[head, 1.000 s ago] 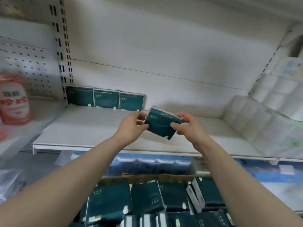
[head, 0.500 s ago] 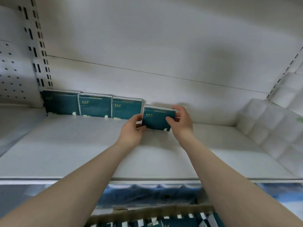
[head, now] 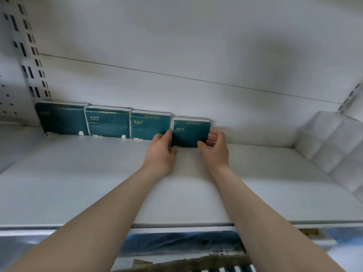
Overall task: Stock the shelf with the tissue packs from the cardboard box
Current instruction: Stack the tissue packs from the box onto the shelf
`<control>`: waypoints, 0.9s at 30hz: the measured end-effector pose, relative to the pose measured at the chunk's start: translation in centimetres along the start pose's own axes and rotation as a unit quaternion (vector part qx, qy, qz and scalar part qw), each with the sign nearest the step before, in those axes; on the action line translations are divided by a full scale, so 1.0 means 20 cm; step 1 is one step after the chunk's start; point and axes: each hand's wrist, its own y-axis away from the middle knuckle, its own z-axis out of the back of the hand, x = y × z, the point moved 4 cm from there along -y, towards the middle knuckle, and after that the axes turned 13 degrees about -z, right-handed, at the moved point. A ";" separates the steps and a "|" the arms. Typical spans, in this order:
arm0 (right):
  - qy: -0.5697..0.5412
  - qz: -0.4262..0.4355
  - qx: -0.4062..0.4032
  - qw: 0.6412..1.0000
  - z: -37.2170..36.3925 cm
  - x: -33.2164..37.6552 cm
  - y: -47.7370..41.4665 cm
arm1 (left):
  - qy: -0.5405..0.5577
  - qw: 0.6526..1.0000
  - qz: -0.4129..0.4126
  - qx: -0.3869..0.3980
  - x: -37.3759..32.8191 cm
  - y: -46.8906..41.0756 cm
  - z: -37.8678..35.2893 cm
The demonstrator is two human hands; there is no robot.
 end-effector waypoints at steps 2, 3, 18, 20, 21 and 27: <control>0.016 -0.001 0.003 1.000 0.00 -0.01 0.00 | -0.005 1.000 0.001 0.006 0.01 0.00 0.00; 0.026 -0.001 0.006 1.000 -0.01 -0.01 0.00 | -0.006 1.000 0.002 0.010 0.01 0.00 -0.01; 0.085 -0.033 0.053 0.994 0.07 0.05 0.07 | -0.047 0.994 -0.018 0.094 -0.06 0.04 -0.01; 0.080 -0.036 0.058 0.994 0.13 0.08 0.13 | -0.025 0.995 -0.023 0.090 -0.10 0.09 0.00; 0.073 -0.033 0.061 0.995 0.17 0.09 0.17 | -0.009 0.996 -0.025 0.081 -0.12 0.12 0.01; 0.074 -0.010 0.073 0.994 0.41 0.14 0.49 | 0.020 0.994 -0.090 0.058 -0.35 0.38 0.11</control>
